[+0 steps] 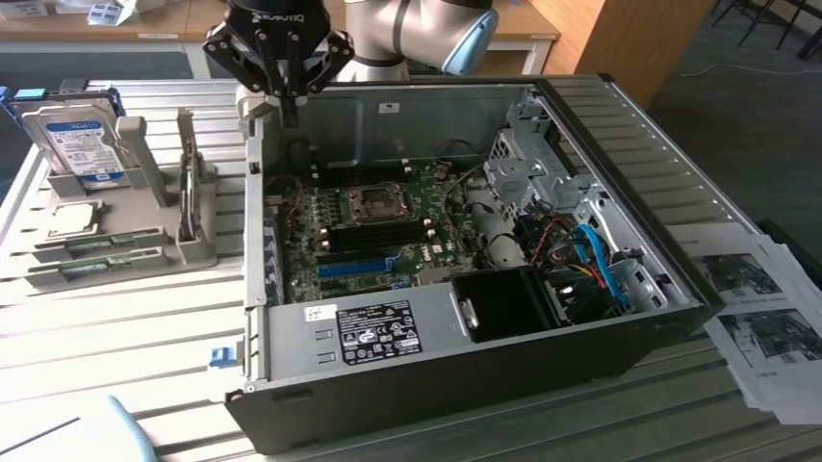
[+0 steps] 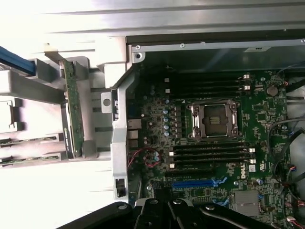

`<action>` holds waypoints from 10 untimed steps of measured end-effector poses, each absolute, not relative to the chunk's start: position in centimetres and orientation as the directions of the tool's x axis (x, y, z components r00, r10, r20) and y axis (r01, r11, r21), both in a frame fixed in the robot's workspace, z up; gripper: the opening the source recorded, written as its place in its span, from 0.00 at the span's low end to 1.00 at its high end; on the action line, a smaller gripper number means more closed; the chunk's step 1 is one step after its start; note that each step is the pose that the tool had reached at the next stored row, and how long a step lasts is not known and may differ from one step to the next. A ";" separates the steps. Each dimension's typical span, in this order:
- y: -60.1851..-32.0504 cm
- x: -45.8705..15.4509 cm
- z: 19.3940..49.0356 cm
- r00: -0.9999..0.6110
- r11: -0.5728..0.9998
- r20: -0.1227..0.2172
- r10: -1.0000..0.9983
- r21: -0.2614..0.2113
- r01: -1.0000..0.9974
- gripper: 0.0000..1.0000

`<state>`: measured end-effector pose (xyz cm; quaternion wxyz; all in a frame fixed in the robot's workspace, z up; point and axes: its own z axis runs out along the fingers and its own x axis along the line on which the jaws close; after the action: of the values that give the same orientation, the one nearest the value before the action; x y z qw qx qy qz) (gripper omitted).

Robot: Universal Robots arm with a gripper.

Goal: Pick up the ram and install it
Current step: 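Reach for the ram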

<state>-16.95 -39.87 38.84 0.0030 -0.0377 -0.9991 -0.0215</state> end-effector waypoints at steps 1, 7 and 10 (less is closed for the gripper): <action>-39.9 -17.1 38.8 -0.997 0.996 0.008 0.075 0.043 0.076 0.09; -39.9 -18.0 38.7 -0.997 0.996 0.014 0.075 0.042 0.076 0.09; -39.9 -18.5 38.7 -0.997 0.996 0.017 0.075 0.042 0.076 0.09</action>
<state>-18.49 -39.86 38.70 0.0075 -0.0379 -0.9990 -0.0213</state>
